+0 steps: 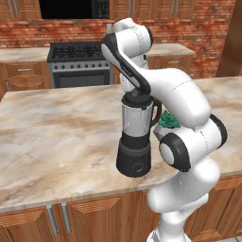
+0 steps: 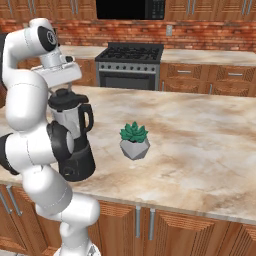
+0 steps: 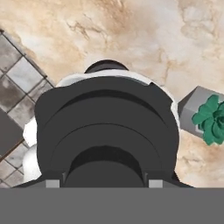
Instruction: Open the blender lid, put the orange in the blender, close the lid, and start the blender.
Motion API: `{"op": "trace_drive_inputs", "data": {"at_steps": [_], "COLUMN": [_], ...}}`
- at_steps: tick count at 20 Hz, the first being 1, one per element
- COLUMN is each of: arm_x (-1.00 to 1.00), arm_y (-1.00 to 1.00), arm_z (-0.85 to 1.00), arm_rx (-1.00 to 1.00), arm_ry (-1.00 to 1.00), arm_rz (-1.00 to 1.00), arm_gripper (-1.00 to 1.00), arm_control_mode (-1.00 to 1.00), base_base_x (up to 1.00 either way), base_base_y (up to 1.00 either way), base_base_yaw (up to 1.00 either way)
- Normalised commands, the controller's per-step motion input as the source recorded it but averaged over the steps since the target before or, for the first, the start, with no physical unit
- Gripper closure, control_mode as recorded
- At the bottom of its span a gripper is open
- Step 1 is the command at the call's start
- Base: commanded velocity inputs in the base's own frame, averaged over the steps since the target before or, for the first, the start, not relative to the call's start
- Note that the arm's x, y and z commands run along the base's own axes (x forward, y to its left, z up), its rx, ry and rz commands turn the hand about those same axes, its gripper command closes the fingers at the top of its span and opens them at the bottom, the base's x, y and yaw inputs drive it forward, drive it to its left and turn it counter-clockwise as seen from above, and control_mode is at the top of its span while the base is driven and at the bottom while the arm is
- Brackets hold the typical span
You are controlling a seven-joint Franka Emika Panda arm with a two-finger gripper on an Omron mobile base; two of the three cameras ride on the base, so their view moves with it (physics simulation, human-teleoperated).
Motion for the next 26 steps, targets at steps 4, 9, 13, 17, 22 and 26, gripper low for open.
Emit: {"op": "trace_drive_inputs", "data": {"at_steps": [4, 9, 13, 17, 22, 26], "arm_x": [0.0, 0.01, -0.02, 0.0, 0.0, -0.05], "arm_y": [0.0, 0.0, -0.02, -0.01, 0.0, -0.01], "arm_z": [-0.16, -0.29, -0.21, -0.02, 0.01, 0.29], "arm_rx": [0.0, 0.0, 0.0, 0.0, 0.0, 0.0], "arm_ry": [0.06, 0.08, 0.02, 0.0, 0.0, 0.0], "arm_rz": [0.08, 0.07, 0.04, 0.0, 0.0, 0.01], "arm_gripper": [1.0, 1.0, -1.0, -1.0, -1.0, -1.0], "arm_control_mode": [-1.0, -1.0, -1.0, -1.0, -1.0, -1.0], "base_base_x": [0.0, 0.0, 0.0, 0.0, 0.0, 0.0], "base_base_y": [0.0, 0.0, 0.0, 0.0, 0.0, 0.0], "base_base_yaw": [0.0, 0.0, 0.0, 0.0, 0.0, 0.0]}}
